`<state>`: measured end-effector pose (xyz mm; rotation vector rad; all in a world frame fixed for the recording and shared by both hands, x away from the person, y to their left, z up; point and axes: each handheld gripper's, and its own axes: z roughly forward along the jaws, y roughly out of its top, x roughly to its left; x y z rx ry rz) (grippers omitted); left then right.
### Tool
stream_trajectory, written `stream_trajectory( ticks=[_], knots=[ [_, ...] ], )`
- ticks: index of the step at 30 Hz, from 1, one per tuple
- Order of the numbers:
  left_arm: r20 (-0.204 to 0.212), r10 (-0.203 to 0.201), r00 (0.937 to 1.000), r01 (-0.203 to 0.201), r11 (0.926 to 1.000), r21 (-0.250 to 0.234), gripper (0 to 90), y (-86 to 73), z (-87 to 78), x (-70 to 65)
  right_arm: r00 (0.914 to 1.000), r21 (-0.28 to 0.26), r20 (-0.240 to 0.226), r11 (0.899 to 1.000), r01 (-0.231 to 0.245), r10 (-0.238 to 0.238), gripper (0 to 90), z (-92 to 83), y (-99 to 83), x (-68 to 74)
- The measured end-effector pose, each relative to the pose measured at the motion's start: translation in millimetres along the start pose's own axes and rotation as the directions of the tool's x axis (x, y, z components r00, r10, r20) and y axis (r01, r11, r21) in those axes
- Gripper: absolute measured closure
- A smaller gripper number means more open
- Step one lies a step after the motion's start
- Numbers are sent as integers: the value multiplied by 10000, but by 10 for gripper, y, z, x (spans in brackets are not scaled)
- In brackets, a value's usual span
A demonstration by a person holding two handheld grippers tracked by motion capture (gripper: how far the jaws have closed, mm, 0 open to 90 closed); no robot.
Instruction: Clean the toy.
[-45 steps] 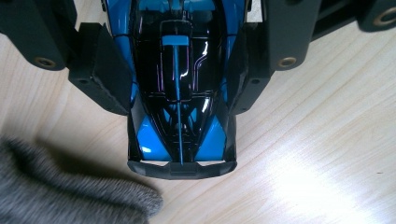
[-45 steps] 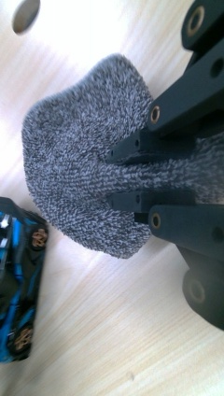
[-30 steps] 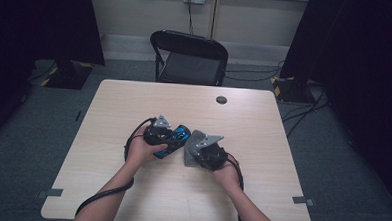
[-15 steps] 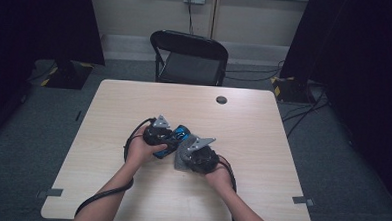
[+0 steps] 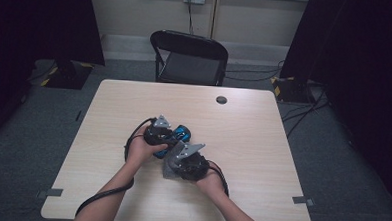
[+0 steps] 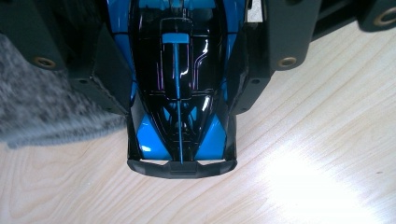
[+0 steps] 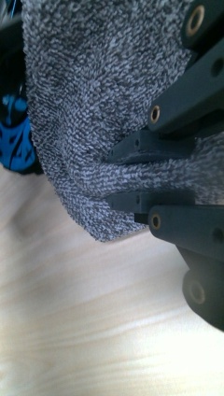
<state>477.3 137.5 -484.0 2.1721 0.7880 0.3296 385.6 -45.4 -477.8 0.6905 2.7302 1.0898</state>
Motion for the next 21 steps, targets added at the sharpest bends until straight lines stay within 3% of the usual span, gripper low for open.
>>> stream_trajectory(
  ticks=[9, 21],
  knots=[
    [-1, -55, 10000, 55, 10000, -18, 414, -5, -1, -5, 9974, -18, -580, 9990, 437, -437, 781, 53, 45, 161],
    [-28, -85, 10000, 85, 10000, -33, 414, -4, 0, -6, 9863, -111, -1276, 9945, 1038, -1043, 781, 117, 96, 360]
  ],
)
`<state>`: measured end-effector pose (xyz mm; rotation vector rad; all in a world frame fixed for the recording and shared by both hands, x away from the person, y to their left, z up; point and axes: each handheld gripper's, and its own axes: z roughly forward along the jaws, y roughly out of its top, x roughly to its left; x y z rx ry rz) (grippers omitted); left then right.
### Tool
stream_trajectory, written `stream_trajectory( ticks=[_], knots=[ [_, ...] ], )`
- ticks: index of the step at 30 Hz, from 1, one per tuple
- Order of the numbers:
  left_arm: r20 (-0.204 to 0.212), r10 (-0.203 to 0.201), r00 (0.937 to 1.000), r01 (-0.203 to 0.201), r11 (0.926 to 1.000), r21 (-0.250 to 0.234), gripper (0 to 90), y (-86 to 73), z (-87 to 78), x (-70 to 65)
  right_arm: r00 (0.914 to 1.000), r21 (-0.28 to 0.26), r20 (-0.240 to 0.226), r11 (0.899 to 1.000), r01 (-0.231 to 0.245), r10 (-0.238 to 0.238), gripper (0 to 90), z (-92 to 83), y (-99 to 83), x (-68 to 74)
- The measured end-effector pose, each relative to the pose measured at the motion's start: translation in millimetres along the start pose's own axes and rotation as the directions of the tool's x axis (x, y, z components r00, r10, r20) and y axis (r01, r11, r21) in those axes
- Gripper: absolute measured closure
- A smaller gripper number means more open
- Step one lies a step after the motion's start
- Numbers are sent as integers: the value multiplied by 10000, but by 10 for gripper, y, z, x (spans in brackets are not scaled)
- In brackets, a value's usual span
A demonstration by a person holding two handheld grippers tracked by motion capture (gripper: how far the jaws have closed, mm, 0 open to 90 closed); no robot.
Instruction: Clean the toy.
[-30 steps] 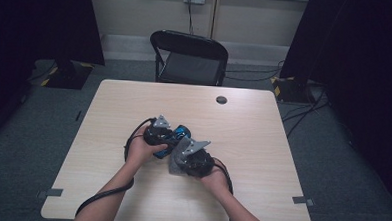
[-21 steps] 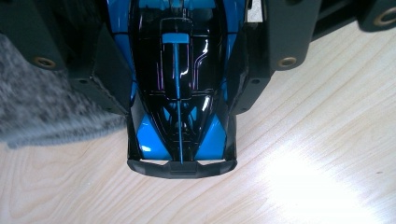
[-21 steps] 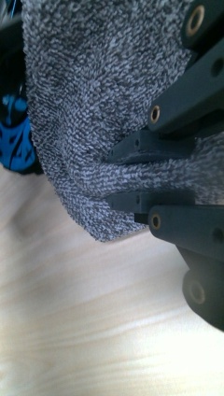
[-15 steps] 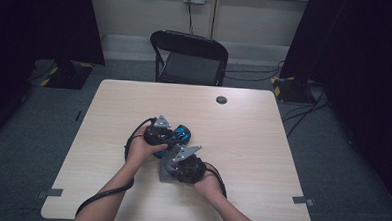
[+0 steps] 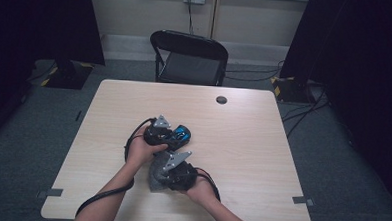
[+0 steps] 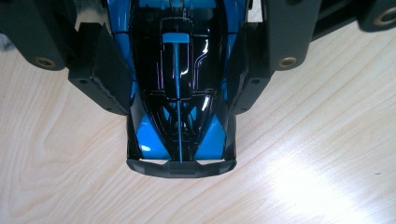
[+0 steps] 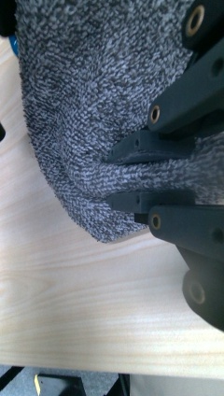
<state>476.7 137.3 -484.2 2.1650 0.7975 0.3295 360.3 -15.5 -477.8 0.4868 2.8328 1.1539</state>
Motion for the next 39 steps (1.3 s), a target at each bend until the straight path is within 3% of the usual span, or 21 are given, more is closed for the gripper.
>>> stream_trajectory(
  ticks=[17, 27, 31, 39],
  knots=[
    [4, 4, 10000, -4, 10000, -2, 414, -2, -1, 0, 9975, -27, -484, 9987, 508, -508, 781, 51, 49, 130],
    [-36, -108, 9999, 108, 9999, -77, 414, -9, -3, 4, 9881, -210, -969, 9928, 1182, -1197, 780, -7, 87, 256],
    [-10, -236, 9997, 236, 9997, -57, 412, -10, -6, 9, 9798, -195, -934, 9843, 1756, -1766, 777, -82, 54, 275],
    [-66, -157, 9999, 158, 9999, 48, 403, 1, -1, -3, 9821, -73, -776, 9851, 1717, -1717, 747, -192, -78, 198]
  ],
)
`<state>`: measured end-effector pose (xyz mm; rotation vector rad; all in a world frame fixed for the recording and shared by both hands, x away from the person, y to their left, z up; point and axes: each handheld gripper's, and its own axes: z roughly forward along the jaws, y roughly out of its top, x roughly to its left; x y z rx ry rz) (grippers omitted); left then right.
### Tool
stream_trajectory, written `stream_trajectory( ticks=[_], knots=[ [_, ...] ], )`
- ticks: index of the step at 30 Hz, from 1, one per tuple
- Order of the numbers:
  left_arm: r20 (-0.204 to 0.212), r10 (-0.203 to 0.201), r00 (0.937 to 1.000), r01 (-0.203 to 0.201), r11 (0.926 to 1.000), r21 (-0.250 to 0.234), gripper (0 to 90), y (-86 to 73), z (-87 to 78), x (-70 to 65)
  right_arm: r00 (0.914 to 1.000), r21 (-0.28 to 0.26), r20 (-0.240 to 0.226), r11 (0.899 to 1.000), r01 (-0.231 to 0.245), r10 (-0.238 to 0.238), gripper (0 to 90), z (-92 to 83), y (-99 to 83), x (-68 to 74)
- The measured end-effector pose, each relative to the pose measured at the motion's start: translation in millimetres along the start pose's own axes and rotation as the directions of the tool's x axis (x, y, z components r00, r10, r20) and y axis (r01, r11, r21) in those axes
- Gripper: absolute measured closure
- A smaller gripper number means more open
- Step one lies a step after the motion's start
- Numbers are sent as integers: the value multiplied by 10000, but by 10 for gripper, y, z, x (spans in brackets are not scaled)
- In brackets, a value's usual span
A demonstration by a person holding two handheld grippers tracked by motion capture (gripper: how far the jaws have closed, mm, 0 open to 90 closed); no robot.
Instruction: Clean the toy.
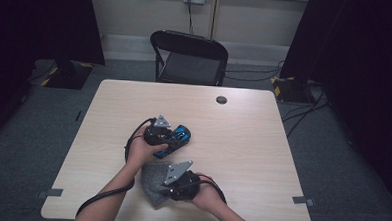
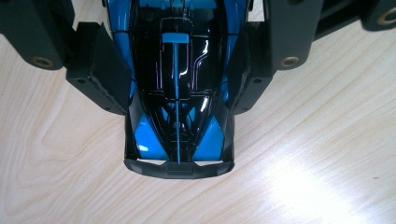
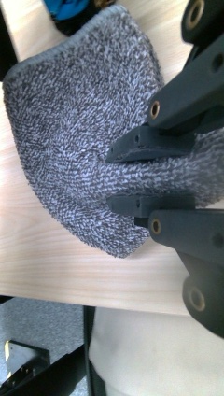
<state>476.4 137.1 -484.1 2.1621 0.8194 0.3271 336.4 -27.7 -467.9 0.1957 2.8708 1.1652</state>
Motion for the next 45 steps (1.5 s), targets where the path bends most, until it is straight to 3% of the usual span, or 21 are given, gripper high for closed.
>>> stream_trajectory(
  ticks=[5, 8, 10, 11, 12, 18, 20, 23, 25, 26, 27, 29, 33, 37, 39, 43, 45],
  knots=[
    [43, 44, 10000, -44, 10000, 27, 392, 7, 5, -4, 9998, -83, 130, 9999, -151, 152, 687, -54, -57, -2],
    [269, -159, 9995, 161, 9999, -44, 349, 11, 15, -1, 9982, -263, 428, 9989, -398, 409, 613, -119, -96, -27],
    [281, -39, 9996, 42, 9999, -109, 339, 27, 7, -12, 9973, -401, 491, 9978, -534, 553, 574, -164, -117, -52],
    [308, 38, 9995, -32, 9998, -213, 333, 45, -9, -12, 9961, -510, 602, 9968, -620, 650, 547, -191, -127, -66],
    [289, 106, 9995, -97, 9995, -312, 320, 59, -22, -10, 9910, -760, 739, 9915, -1056, 1113, 488, -245, -148, -100],
    [438, 387, 9983, -369, 9984, -429, 313, 125, -165, -52, 9821, -880, 1262, 9877, -1296, 1401, 400, -356, -239, -154],
    [469, 450, 9979, -430, 9982, -428, 309, 114, -242, -74, 9752, -1023, 1438, 9827, -1544, 1682, 391, -412, -307, -186],
    [546, 604, 9967, -581, 9974, -433, 301, 78, -362, -111, 9578, -1122, 1896, 9739, -1973, 2158, 372, -498, -422, -270],
    [675, 649, 9956, -619, 9971, -450, 293, 42, -431, -152, 9407, -1177, 2284, 9663, -2291, 2509, 340, -542, -506, -348],
    [842, 757, 9936, -716, 9962, -505, 284, 2, -483, -208, 9215, -1323, 2542, 9544, -2676, 2937, 319, -567, -594, -423],
    [842, 757, 9936, -716, 9962, -505, 279, 2, -483, -208, 9215, -1323, 2542, 9544, -2676, 2937, 319, -567, -594, -423],
    [1061, 918, 9901, -870, 9950, -483, 271, -36, -525, -264, 9013, -1290, 2902, 9464, -2962, 3217, 283, -567, -678, -489],
    [1365, 1074, 9848, -1015, 9936, -492, 270, -123, -607, -370, 8705, -1407, 3237, 9286, -3433, 3708, 239, -534, -797, -587],
    [1503, 1194, 9814, -1161, 9928, -306, 273, -228, -663, -458, 8555, -1449, 3478, 9235, -3552, 3836, 223, -496, -836, -668],
    [1626, 1148, 9800, -1122, 9934, -252, 285, -279, -665, -481, 8534, -1235, 3776, 9329, -3383, 3594, 227, -446, -838, -691],
    [1784, 1046, 9784, -1056, 9944, -39, 285, -372, -662, -550, 8578, -1108, 3791, 9374, -3302, 3469, 231, -389, -835, -705],
    [1826, 1142, 9765, -1158, 9933, -17, 285, -392, -671, -594, 8655, -990, 3725, 9417, -3217, 3349, 228, -348, -829, -723]
  ],
)
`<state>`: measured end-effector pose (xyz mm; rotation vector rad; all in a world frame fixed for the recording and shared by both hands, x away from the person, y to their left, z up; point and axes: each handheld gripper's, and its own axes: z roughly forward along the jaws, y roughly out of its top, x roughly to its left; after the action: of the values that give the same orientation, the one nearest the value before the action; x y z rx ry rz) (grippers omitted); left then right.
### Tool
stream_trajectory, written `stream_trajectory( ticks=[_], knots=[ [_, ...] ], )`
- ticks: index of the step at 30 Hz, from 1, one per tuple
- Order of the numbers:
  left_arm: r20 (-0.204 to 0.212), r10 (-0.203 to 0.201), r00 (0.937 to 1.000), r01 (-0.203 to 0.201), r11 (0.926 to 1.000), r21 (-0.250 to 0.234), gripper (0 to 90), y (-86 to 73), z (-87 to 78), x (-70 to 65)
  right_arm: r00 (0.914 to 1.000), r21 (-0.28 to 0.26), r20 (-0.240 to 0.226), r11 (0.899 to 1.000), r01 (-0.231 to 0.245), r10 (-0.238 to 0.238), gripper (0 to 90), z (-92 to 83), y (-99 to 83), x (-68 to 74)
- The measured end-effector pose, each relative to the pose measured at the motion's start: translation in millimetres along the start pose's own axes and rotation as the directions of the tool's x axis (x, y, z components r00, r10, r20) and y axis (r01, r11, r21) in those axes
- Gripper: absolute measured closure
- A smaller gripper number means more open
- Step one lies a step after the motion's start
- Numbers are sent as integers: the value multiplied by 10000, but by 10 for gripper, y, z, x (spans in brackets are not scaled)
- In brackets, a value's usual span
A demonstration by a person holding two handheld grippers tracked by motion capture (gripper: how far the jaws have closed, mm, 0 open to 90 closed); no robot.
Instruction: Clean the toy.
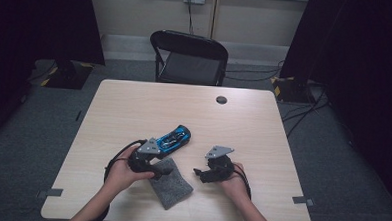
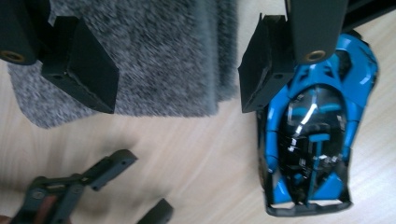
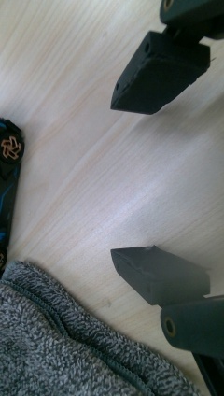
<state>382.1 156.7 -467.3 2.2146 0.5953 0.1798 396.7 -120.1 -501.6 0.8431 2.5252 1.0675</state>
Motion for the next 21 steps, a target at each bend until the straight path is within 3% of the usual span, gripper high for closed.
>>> stream_trajectory(
  ticks=[6, 14, 21],
  knots=[
    [228, 284, 9993, -287, 9995, 101, 316, -32, -4, -137, 9998, -37, -149, 9999, -126, 126, 216, 47, 22, -28],
    [508, 539, 9973, -557, 9978, 348, 379, -108, 28, -160, 9993, -146, -250, 9995, -283, 280, 198, 53, -1, -50],
    [463, 820, 9956, -850, 9941, 676, 392, -154, 98, -140, 9993, -148, -234, 9994, -302, 298, 198, 53, -2, -48]
  ],
)
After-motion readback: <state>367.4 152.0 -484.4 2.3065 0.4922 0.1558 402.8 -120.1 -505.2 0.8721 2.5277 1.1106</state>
